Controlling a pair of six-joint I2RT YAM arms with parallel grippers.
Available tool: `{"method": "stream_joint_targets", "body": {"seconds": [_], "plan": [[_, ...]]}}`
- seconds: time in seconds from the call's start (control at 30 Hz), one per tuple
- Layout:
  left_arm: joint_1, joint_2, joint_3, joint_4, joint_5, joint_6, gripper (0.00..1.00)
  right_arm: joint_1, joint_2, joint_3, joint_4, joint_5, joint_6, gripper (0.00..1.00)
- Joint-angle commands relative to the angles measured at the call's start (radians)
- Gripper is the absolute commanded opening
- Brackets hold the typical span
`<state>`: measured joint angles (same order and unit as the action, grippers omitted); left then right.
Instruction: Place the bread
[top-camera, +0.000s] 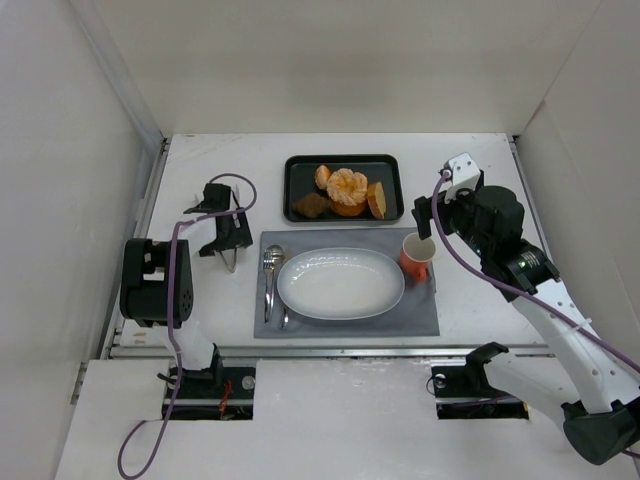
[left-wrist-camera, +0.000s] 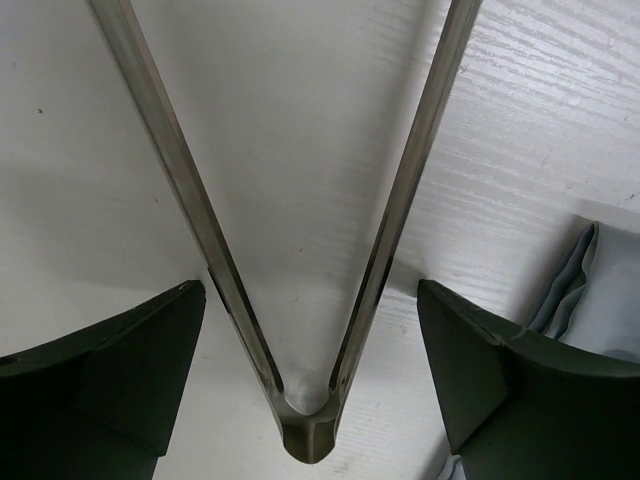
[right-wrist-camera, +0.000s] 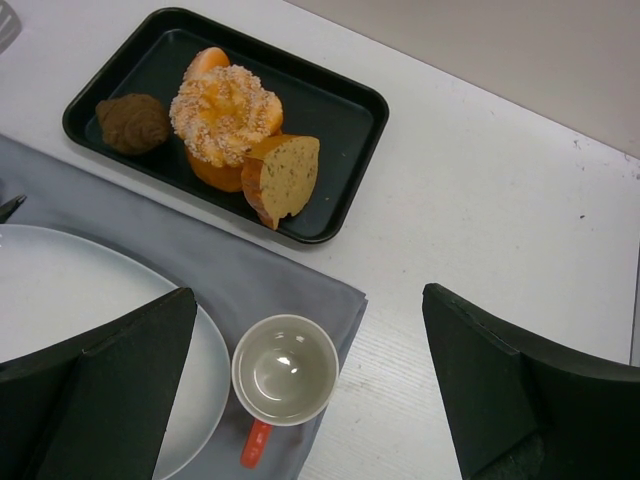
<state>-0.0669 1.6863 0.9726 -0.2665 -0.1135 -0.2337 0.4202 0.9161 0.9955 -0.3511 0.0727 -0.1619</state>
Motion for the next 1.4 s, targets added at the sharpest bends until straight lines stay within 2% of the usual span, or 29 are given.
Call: {"method": "stream_joint_targets", "body": {"seconds": [0.0, 0.5, 0.7, 0.83, 0.9, 1.13, 1.37], "plan": [[0.018, 0.013, 0.009, -0.016, 0.012, 0.004, 0.84, 0.006, -0.017, 0.019, 0.035, 0.015, -0.008, 1.00], [0.036, 0.050, 0.037, -0.016, 0.021, 0.004, 0.72, 0.006, -0.017, 0.019, 0.035, 0.015, -0.008, 1.00], [0.045, 0.059, 0.046, -0.016, 0.031, 0.004, 0.61, 0.006, -0.017, 0.019, 0.035, 0.015, -0.008, 1.00], [0.045, 0.070, 0.046, -0.016, 0.031, 0.004, 0.49, 0.006, -0.017, 0.019, 0.035, 0.015, -0.008, 1.00], [0.045, 0.070, 0.046, -0.016, 0.031, 0.004, 0.39, 0.006, -0.017, 0.019, 0.035, 0.015, -0.008, 1.00], [0.045, 0.056, 0.046, -0.016, 0.031, 0.004, 0.23, 0.006, -0.026, 0.019, 0.035, 0.006, -0.008, 1.00], [0.045, -0.063, 0.037, 0.003, 0.064, 0.004, 0.20, 0.006, -0.026, 0.019, 0.035, 0.006, -0.008, 1.00]]}}
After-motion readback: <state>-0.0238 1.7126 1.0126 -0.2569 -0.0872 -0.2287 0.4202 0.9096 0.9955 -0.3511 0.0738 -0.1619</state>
